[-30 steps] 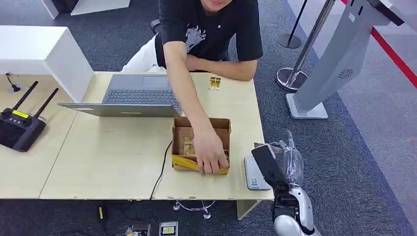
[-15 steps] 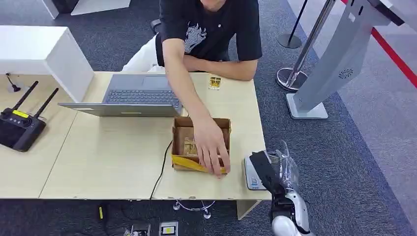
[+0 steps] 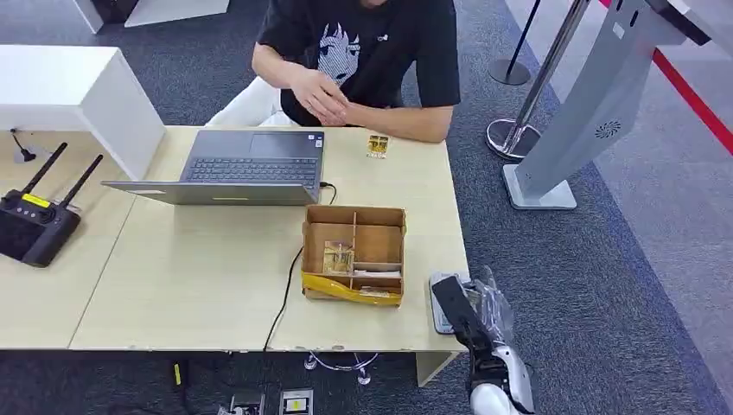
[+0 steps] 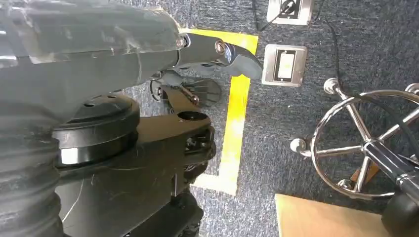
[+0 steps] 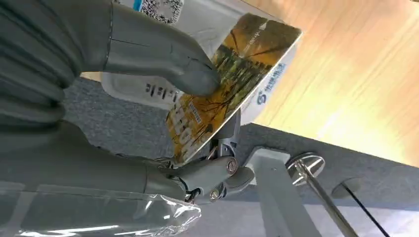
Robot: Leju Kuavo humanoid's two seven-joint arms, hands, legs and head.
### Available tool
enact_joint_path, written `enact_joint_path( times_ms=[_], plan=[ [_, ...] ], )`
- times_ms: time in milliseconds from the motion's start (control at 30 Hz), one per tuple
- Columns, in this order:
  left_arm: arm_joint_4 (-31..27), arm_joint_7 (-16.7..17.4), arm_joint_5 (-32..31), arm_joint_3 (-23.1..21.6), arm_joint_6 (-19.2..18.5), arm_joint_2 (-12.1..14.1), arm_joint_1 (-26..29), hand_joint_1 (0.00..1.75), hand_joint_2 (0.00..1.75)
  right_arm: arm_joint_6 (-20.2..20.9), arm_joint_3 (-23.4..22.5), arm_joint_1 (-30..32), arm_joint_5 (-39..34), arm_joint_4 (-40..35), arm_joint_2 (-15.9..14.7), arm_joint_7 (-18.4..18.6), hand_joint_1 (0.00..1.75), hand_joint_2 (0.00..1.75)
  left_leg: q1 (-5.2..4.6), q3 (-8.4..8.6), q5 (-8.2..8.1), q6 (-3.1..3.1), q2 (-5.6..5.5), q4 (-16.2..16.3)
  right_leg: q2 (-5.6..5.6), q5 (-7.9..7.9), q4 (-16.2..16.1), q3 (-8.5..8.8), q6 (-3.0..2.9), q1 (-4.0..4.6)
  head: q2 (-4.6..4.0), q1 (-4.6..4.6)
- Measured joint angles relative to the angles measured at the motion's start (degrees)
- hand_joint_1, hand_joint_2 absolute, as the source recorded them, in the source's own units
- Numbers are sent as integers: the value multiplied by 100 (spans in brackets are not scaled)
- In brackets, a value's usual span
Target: Pass the card to the sensor for recognition and then transmit it.
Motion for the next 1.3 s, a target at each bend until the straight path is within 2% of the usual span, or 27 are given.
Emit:
enact_joint_path(
  times_ms=[633,800,1100,1300],
  plan=[
    [-173,-177,433,-286,133,101,-7,0,175,-160,240,-201,315,129,15,195,175,175,1,3,0,0,0,0,1,0,0,1,0,1,0,2],
    [-186,-245,520,-398,116,116,-19,0,175,-103,243,-234,750,-59,15,203,175,175,1,2,1,0,0,0,1,0,1,2,0,1,0,2],
    [-162,-299,433,-564,-131,120,-135,0,175,676,236,-659,1893,-991,42,125,175,175,1,3,5,-4,1,0,3,3,2,3,-2,1,0,2],
    [-124,-153,203,-608,-315,98,-292,0,175,1138,315,-1299,2173,-1290,282,74,175,175,1,4,10,-7,1,0,4,5,6,3,-4,1,0,0]
  ],
)
